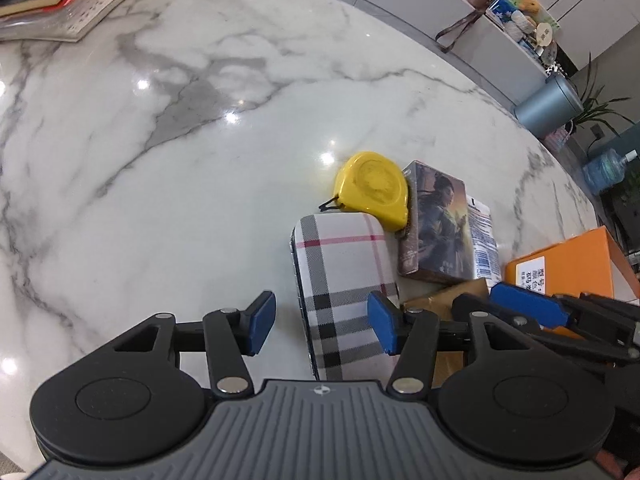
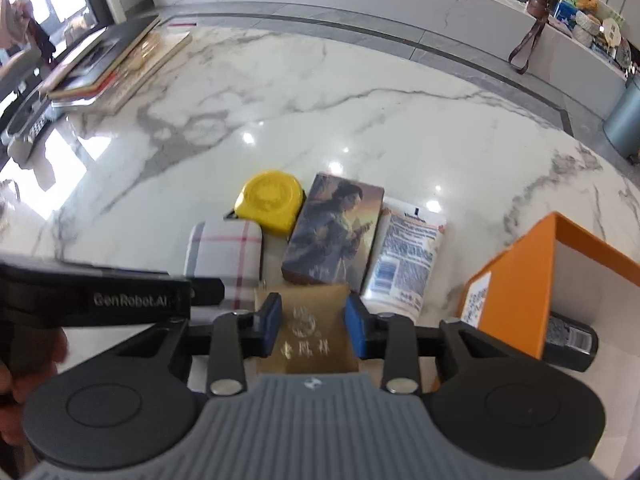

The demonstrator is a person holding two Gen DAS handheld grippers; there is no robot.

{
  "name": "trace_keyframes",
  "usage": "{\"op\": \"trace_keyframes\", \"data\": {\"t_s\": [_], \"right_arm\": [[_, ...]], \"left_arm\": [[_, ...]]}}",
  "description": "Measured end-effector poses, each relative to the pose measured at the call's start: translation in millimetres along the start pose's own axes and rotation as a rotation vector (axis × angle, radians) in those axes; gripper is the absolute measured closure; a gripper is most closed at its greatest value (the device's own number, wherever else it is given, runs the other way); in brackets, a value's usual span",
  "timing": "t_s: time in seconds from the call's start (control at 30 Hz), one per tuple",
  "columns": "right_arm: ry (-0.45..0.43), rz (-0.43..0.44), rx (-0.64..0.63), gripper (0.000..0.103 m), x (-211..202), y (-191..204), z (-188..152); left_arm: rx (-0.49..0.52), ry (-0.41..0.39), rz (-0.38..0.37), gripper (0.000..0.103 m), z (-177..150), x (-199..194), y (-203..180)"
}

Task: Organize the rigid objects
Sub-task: 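Grasp the plaid case with the left gripper while the right grasps the portrait card box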

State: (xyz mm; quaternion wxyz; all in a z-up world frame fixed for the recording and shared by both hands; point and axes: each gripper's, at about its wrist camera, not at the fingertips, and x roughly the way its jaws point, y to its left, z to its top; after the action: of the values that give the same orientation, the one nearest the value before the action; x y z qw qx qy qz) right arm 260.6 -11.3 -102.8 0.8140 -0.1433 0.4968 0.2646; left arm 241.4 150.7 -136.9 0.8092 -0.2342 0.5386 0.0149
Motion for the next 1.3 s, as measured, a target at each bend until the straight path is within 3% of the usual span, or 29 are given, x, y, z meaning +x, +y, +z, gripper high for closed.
{"op": "trace_keyframes", "data": {"t_s": [0.27, 0.53, 0.63, 0.7, 0.73, 0.8, 0.83, 0.93, 1.0, 1.03, 1.17, 1.3], "right_arm": [[0.017, -0.032, 0.034, 0.065, 20.1, -12.9, 28.7], [0.061, -0.02, 0.096, 0.053, 44.9, -17.7, 47.3], [0.064, -0.022, 0.114, 0.049, 50.8, -18.5, 51.0], [0.065, -0.019, 0.118, 0.049, 51.9, -18.4, 53.9], [0.064, -0.018, 0.116, 0.049, 52.6, -17.2, 55.1], [0.063, -0.005, 0.122, 0.049, 53.7, -16.3, 56.2], [0.066, 0.007, 0.132, 0.049, 54.6, -16.6, 56.5], [0.071, 0.042, 0.152, 0.046, 56.3, -14.8, 56.2], [0.08, 0.04, 0.129, 0.043, 57.6, -9.8, 54.7], [0.084, 0.037, 0.12, 0.042, 58.9, -7.4, 53.6], [0.091, 0.039, 0.151, 0.043, 59.8, -10.4, 51.7], [0.117, 0.025, 0.188, 0.043, 58.2, -21.6, 51.7]], "left_arm": [[0.092, -0.009, 0.002, 0.048, 2.8, 7.2, -15.4], [0.046, -0.021, -0.003, 0.063, 8.1, 7.1, -12.0], [0.044, -0.029, 0.012, 0.072, 10.1, 2.0, -8.3], [0.064, -0.049, 0.042, 0.091, 12.0, -3.4, -8.0], [0.077, -0.051, 0.075, 0.095, 13.5, -5.7, -7.7], [0.085, -0.035, 0.147, 0.098, 15.1, -4.5, -1.8], [0.054, -0.016, 0.124, 0.098, 14.9, -3.4, 6.5], [-0.042, -0.019, 0.03, 0.089, 13.1, -11.3, 24.0], [-0.015, -0.059, 0.046, 0.056, 11.1, -20.1, 19.9], [0.006, -0.072, 0.046, 0.049, 10.4, -23.1, 16.0], [0.077, -0.071, 0.005, 0.036, 10.3, -24.5, -3.5], [0.155, -0.068, 0.091, 0.031, 10.1, -11.7, -23.3]]}}
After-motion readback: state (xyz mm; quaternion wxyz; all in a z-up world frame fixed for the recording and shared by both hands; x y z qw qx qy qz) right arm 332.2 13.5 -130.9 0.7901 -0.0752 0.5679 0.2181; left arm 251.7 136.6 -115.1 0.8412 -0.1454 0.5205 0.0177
